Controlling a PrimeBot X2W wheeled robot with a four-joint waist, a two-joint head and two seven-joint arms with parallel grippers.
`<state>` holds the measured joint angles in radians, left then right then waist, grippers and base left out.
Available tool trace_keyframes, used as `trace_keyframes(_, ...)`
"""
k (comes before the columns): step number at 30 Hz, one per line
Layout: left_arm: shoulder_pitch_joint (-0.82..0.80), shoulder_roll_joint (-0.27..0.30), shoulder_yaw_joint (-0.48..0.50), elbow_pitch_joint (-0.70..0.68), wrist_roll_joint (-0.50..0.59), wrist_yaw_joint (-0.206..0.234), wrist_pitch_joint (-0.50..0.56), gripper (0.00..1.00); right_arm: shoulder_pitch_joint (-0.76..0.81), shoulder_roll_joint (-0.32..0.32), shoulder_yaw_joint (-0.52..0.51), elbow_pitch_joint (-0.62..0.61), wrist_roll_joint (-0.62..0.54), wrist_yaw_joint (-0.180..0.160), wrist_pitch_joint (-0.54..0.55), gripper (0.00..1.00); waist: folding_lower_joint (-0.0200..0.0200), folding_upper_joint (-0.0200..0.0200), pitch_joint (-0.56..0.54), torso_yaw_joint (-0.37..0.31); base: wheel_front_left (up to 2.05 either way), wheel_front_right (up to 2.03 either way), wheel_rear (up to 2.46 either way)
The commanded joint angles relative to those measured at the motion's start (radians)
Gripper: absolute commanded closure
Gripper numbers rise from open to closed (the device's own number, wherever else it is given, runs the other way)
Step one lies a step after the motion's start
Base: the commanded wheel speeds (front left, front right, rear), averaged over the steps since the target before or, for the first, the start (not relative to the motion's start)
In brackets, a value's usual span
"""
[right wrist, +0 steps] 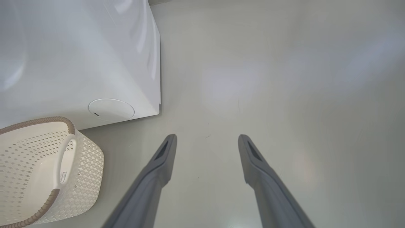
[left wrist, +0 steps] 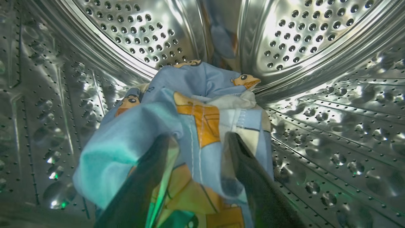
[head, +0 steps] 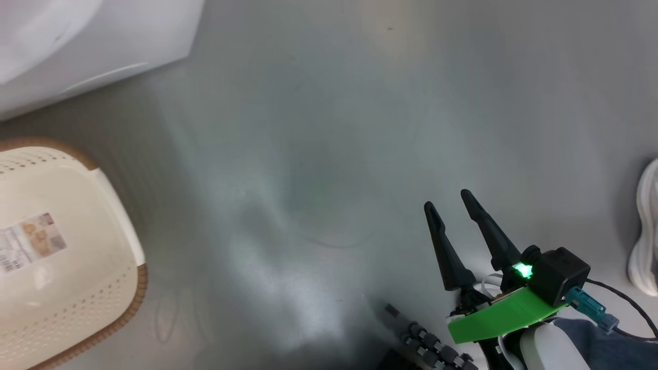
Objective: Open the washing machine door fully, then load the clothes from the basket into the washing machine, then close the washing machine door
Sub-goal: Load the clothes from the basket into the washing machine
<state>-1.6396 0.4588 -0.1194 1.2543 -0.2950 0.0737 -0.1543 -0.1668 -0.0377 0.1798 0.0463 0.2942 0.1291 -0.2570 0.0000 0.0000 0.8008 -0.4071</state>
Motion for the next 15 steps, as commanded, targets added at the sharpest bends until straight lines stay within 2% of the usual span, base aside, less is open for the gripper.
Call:
trace_keyframes(1, 0.005, 0.003, 0.008, -0.007, -0.018, 0.022, -0.007, 0.00, 0.008, -0.013, 0.013, -0.013, -0.001, 0.002, -0.005, 0.00, 0.0000, 0.0000, -0.026, 0.032, 0.00, 0.00, 0.00)
trace_keyframes(8, 0.076, -0.054, 0.034, 0.011, -0.058, 0.045, -0.053, 0.00, -0.008, -0.013, -0.009, 0.011, -0.008, 0.002, -0.005, 0.00, 0.0000, 0.0000, -0.095, 0.081, 0.00, 0.00, 0.00)
trace_keyframes(15, 0.194, -0.131, 0.053, 0.021, -0.099, 0.032, -0.089, 0.00, -0.007, -0.013, -0.023, 0.049, -0.014, 0.002, -0.005, 0.00, 0.0000, 0.0000, -0.214, 0.131, 0.00, 0.00, 0.00)
